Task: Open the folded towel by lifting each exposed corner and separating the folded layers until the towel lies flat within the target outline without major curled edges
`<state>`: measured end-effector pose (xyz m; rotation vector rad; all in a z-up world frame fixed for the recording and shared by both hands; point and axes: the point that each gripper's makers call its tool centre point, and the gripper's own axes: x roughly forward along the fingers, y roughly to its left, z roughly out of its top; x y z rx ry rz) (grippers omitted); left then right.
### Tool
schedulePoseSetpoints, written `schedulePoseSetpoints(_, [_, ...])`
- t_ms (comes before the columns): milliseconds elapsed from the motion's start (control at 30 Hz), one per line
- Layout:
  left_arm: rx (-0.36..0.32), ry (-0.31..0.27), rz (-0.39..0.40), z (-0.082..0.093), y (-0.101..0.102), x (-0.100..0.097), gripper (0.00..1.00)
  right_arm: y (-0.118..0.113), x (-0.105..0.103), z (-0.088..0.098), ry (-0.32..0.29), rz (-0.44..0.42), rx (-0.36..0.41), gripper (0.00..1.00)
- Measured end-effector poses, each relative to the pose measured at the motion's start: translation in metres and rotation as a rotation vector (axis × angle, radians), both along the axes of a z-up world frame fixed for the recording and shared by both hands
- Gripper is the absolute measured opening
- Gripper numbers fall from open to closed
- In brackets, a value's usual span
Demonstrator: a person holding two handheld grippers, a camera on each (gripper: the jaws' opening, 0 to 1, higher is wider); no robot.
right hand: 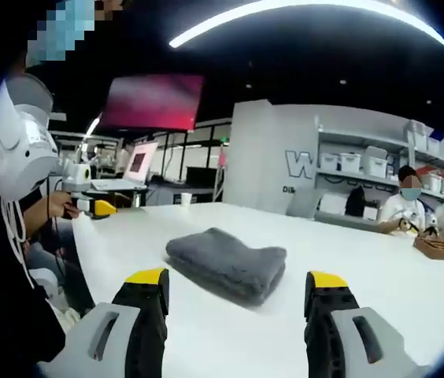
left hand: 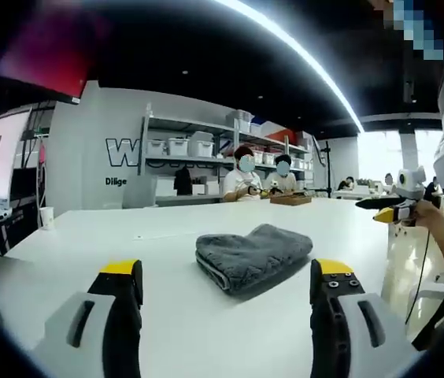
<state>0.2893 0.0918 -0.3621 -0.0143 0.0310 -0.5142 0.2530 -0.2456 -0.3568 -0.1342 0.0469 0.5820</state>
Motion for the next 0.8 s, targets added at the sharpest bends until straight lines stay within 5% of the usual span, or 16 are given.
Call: schedulePoseSetpoints(800, [-0.016, -0.017, -0.051, 0.0, -0.01, -0.003, 0.82, 0.0, -0.004, 0.001, -0.011, -0.017, 0.012, 0.66])
